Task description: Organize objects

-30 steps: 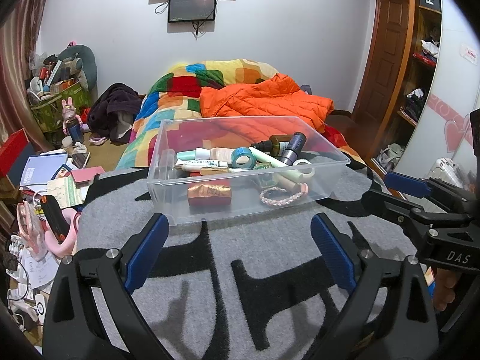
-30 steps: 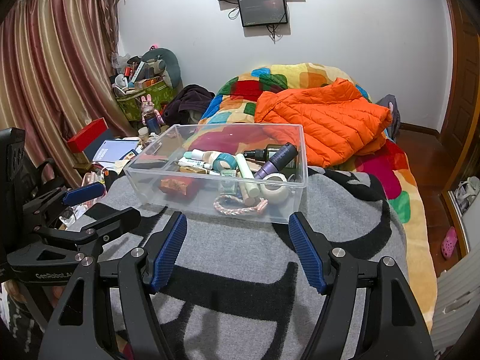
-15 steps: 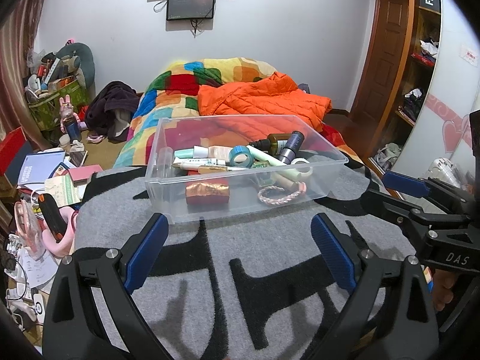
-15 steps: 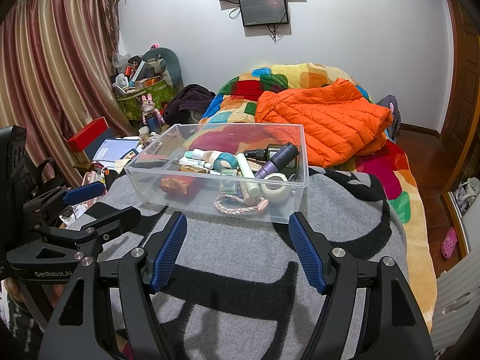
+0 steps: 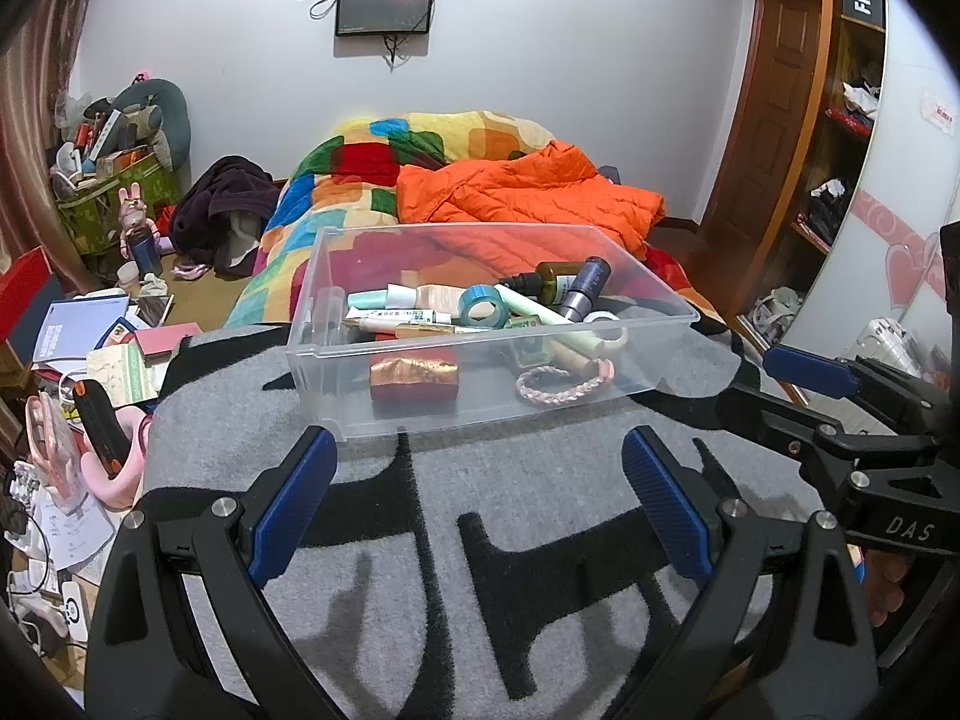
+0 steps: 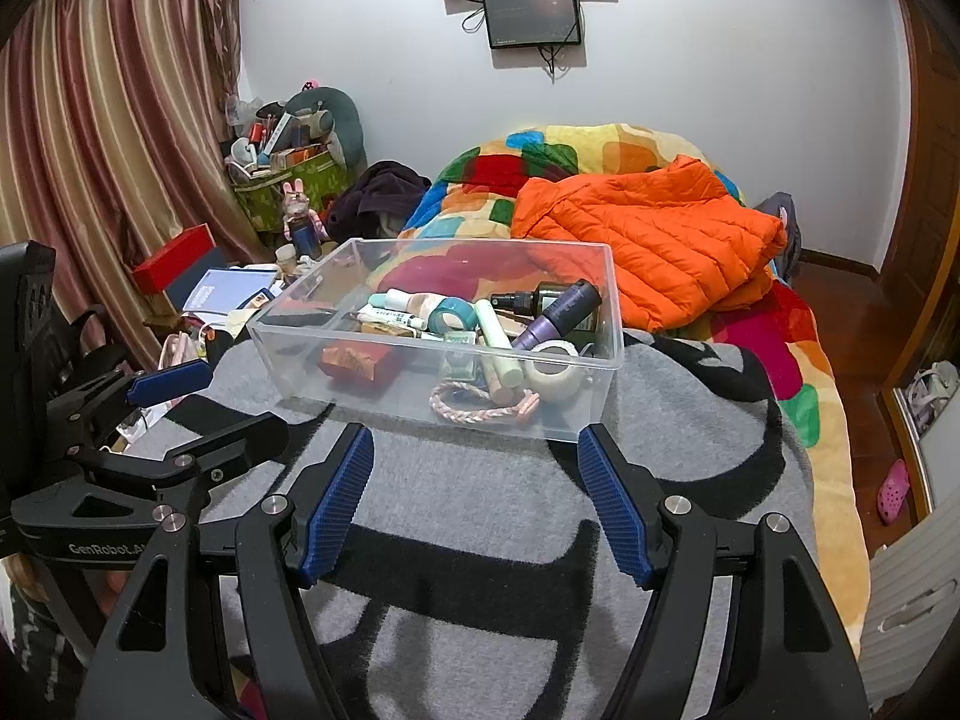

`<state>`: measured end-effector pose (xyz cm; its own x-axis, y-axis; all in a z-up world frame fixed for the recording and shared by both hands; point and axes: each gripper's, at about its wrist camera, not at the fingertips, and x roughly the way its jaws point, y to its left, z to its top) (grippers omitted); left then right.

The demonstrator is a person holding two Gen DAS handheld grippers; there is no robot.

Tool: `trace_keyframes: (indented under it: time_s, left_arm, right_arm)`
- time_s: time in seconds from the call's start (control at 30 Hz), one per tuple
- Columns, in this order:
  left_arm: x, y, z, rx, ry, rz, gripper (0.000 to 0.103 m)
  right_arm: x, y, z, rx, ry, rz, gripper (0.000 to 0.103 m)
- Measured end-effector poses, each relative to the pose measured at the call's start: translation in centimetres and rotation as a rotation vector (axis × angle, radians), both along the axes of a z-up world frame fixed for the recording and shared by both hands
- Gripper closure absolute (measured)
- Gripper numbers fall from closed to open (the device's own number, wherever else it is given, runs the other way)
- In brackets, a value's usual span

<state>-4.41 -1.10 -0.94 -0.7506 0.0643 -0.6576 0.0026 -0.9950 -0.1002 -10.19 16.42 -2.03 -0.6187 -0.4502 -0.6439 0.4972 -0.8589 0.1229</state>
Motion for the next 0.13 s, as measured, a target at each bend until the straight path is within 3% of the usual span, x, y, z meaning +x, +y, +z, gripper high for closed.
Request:
trace_keyframes:
  time_s: [0.13]
  left_arm:
    - [0.20,-0.18,0.18,0.004,0.001,0.003,0.006]
  right_arm:
    - [0.01,0.00,0.00,0.000,0.000,-0.001,0.036]
